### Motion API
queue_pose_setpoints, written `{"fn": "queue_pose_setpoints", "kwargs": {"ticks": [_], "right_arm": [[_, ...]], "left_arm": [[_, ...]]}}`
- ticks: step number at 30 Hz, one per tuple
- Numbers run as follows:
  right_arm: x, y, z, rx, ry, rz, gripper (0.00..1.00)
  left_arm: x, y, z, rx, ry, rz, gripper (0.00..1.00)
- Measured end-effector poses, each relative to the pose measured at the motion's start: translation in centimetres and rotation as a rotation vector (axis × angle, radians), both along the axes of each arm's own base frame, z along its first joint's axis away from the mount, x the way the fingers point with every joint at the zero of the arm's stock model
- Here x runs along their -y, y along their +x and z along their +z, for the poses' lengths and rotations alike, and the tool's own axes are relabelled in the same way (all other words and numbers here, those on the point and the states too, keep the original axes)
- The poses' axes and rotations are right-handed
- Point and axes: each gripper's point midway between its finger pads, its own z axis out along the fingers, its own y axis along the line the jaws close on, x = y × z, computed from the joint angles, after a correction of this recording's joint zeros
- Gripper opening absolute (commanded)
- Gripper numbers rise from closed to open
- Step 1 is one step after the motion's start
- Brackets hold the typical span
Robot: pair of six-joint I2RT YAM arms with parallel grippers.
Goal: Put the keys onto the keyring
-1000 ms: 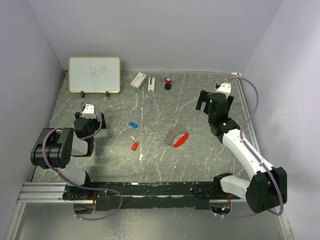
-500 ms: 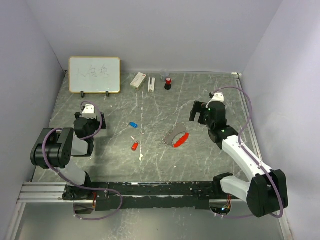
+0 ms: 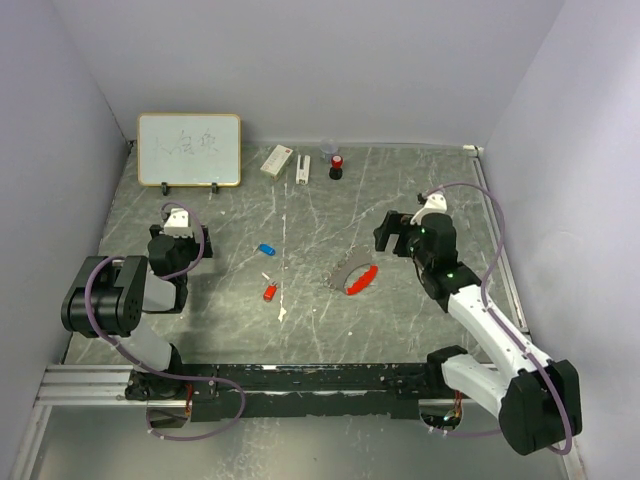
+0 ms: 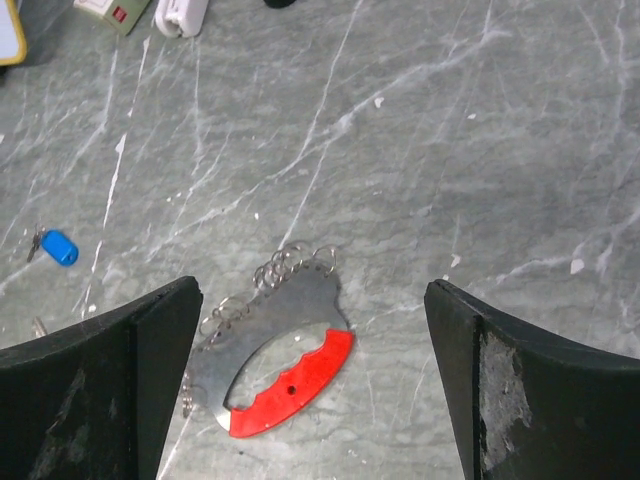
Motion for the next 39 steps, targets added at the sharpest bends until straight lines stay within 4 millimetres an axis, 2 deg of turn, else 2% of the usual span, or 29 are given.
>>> {"fn": "queue_pose_setpoints", "kwargs": {"ticks": [5, 10, 12, 15, 17, 18, 21, 25, 27, 28, 31, 33, 34, 35, 36, 39], "right_arm": [[-0.7, -1.3, -1.2, -0.024, 0.007, 0.044, 0.91], [-2.6, -2.6, -2.4, -0.060, 0.000, 0.118, 0.89], [-3.5, -3.0, -2.5, -0.065, -0.005, 0.146, 0.88], [-4.8, -3.9, -3.0, -0.082, -0.018, 0.190, 0.87], [-5.7, -4.5, -3.5, -0.095, -0.030, 0.217, 0.86], [-6.1, -4.7, -3.7, -0.103, -0.034, 0.226, 0.85], [-7.7, -5.8, -4.5, -0.122, -0.051, 0.269, 0.84], [-8.8, -7.2, -6.3, -0.165, -0.073, 0.294, 0.83], [-8.7, -7.6, -7.1, -0.186, -0.083, 0.285, 0.82], [-8.6, -7.7, -7.3, -0.189, -0.086, 0.276, 0.82], [-8.1, -7.5, -7.4, -0.188, -0.089, 0.241, 0.82], [-7.7, -7.3, -7.1, -0.177, -0.090, 0.212, 0.82], [-7.5, -7.2, -6.9, -0.168, -0.089, 0.198, 0.82], [-7.4, -7.0, -6.6, -0.159, -0.086, 0.183, 0.82], [-7.2, -6.9, -6.4, -0.151, -0.084, 0.169, 0.82], [-6.6, -6.6, -5.8, -0.131, -0.086, 0.134, 0.82]], "left_arm": [[0.0, 0.0, 0.0, 0.000, 0.000, 0.000, 0.99], [0.1, 0.2, 0.3, -0.040, 0.009, 0.008, 0.99], [0.3, 1.4, 2.5, -0.044, -0.001, 0.029, 0.99], [1.0, 3.5, 7.8, 0.017, -0.055, 0.037, 0.99], [1.8, 4.1, 11.7, 0.082, -0.112, 0.016, 0.99], [2.4, 4.0, 12.8, 0.104, -0.143, -0.003, 0.99], [5.0, 3.0, 13.9, 0.113, -0.252, -0.101, 0.99], [8.7, 1.4, 12.2, 0.040, -0.360, -0.237, 0.98], [10.7, 0.4, 11.6, 0.007, -0.383, -0.294, 0.96], [11.9, -0.2, 11.4, -0.006, -0.386, -0.328, 0.91], [15.8, -2.1, 12.0, -0.016, -0.368, -0.434, 0.90], [18.6, -3.5, 12.5, -0.012, -0.351, -0.505, 0.80], [19.5, -4.0, 12.5, -0.013, -0.346, -0.528, 0.78], [20.9, -4.8, 12.4, -0.021, -0.338, -0.562, 0.83], [21.6, -5.3, 12.2, -0.028, -0.333, -0.580, 0.99], [23.9, -6.9, 11.7, -0.048, -0.317, -0.633, 0.98]]}}
